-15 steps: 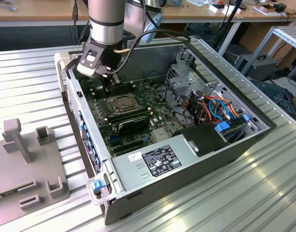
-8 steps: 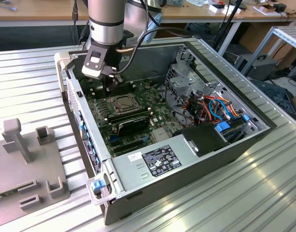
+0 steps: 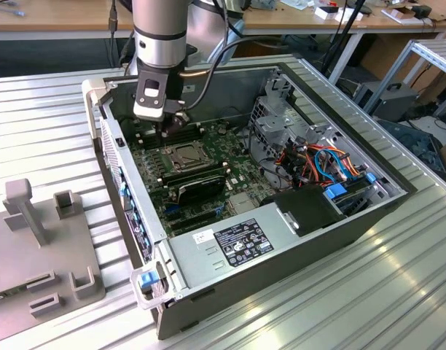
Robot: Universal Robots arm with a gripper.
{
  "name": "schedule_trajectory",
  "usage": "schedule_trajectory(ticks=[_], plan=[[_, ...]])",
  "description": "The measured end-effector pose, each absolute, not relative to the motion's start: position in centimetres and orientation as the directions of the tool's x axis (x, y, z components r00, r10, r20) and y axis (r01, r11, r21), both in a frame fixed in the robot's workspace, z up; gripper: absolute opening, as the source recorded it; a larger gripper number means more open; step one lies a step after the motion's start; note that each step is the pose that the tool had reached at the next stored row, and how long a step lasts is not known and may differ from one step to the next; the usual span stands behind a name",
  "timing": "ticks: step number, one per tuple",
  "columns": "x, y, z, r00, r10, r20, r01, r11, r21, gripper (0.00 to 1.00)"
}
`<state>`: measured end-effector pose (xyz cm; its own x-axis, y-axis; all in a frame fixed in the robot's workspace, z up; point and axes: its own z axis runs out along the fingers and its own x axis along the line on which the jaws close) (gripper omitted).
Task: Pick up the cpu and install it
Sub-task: 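Install the first cpu locking lever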
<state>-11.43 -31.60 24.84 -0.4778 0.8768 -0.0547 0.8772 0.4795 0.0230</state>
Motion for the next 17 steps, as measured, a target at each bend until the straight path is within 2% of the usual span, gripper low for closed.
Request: schedule_trajectory(ticks=[5, 17], plan=[[-11.43, -31.60, 24.80, -0.575, 0.816, -0.055, 0.816, 0.577, 0.023, 0.11], [-11.43, -31.60, 24.80, -0.582, 0.811, -0.055, 0.812, 0.584, 0.023, 0.11]])
